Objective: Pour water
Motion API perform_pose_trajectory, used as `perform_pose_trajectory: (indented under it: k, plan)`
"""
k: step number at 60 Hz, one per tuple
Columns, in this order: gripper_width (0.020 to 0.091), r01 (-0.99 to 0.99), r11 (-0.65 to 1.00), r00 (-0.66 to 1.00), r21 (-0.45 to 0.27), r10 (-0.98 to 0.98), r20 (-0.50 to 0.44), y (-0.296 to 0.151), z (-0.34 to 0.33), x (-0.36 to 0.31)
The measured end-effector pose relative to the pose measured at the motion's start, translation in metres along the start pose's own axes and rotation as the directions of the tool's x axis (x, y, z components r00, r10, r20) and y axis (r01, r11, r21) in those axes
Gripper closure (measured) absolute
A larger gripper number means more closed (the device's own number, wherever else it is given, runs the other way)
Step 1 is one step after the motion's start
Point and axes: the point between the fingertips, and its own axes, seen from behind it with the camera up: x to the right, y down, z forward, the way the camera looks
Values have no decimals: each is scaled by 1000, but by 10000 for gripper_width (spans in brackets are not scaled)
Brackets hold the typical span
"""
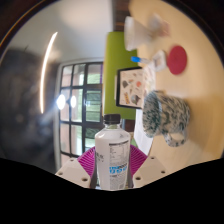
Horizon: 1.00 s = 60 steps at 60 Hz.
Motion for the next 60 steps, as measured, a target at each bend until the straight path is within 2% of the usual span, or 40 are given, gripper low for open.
perform_pose_trajectory:
  k: [8, 11, 16, 20, 28, 37, 42, 46, 48, 49, 51, 56, 58, 60]
  plan:
    - [674, -285, 959, 958, 5, 285, 25, -13, 0, 14]
    - [675, -373, 927, 928, 48, 371, 41, -24, 7, 19]
    - [666, -485, 872, 873, 59, 479, 93, -34, 8, 15]
    - [666, -559, 826, 828, 69, 554, 85, -33, 9, 10]
    - [665, -621, 781, 783, 59, 615, 99, -37, 10, 7]
    - [666, -577, 816, 816, 33, 573, 82, -30, 6, 3]
    - [665, -398, 917, 913, 18, 394, 110, -28, 11, -23]
    - [664, -142, 990, 978, 10, 139, 154, -28, 7, -55]
    - [632, 24, 1000, 978, 16, -27, 205, -34, -12, -70]
    - [664, 95, 995, 977, 45, -101, 189, -34, -10, -86]
    - [665, 273, 957, 933, 96, -288, 216, -49, -21, -97]
    - [664, 605, 733, 725, 311, -669, 165, -102, -55, -145]
    - [663, 699, 622, 641, 351, -764, 77, -122, -49, -145]
    - [667, 766, 521, 553, 376, -833, 28, -145, -66, -148]
